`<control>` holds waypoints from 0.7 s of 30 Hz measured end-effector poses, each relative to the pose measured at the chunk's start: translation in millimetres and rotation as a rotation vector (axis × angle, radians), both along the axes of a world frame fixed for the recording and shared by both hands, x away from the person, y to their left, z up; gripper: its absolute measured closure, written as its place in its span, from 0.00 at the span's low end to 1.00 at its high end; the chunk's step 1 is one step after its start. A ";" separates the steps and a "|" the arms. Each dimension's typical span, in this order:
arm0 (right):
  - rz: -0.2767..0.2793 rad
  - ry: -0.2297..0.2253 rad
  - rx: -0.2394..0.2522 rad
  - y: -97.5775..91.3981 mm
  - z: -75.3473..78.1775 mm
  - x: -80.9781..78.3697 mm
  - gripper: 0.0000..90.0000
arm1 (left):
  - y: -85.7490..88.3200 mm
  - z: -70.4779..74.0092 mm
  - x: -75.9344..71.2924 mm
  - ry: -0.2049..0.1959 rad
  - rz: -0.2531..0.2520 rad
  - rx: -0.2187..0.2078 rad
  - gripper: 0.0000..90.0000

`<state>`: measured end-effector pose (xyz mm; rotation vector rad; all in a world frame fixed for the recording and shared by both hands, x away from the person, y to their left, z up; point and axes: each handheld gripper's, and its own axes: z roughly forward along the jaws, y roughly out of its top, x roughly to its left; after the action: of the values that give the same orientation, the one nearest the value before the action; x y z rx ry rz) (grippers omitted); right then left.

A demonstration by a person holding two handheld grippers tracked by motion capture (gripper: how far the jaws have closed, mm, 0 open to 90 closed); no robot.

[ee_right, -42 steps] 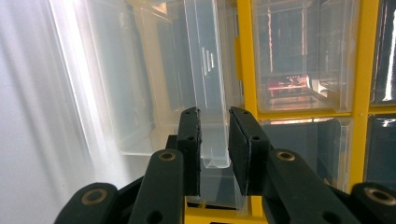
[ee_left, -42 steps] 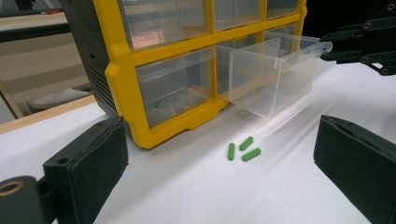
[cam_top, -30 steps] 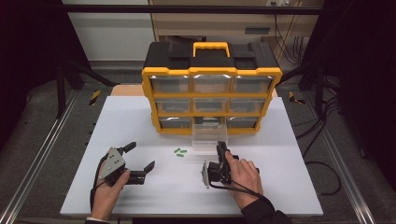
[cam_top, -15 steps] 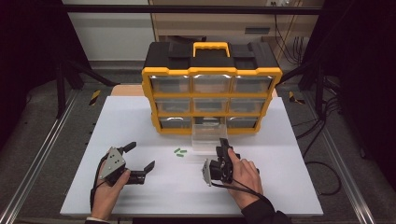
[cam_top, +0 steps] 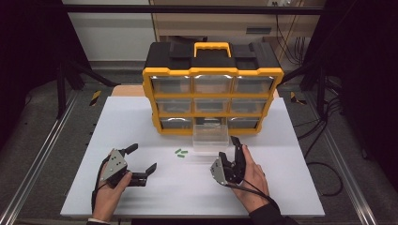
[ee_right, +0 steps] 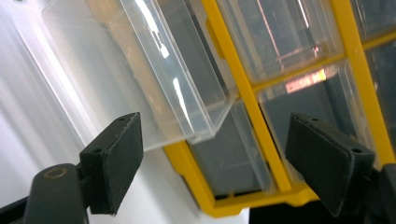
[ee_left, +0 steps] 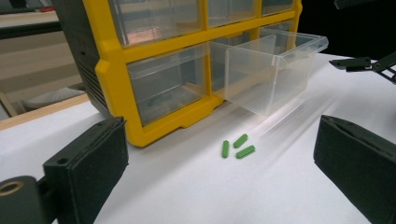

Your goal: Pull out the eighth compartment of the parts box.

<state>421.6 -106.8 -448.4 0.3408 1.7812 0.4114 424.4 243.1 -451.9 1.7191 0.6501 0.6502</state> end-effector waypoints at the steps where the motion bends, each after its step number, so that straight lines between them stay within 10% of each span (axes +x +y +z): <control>1: -0.007 -0.002 0.026 -1.8 -0.3 -1.4 0.21 | 0.0 -0.5 0.0 0.001 0.003 0.005 0.03; 21: -0.077 0.010 0.082 -55.2 -2.7 -12.9 0.15 | 9.5 2.2 0.1 -0.010 0.042 -0.024 0.03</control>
<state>408.7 -162.1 -451.1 0.4683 1.7585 0.4299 424.5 252.6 -449.7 1.6827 0.6860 0.6781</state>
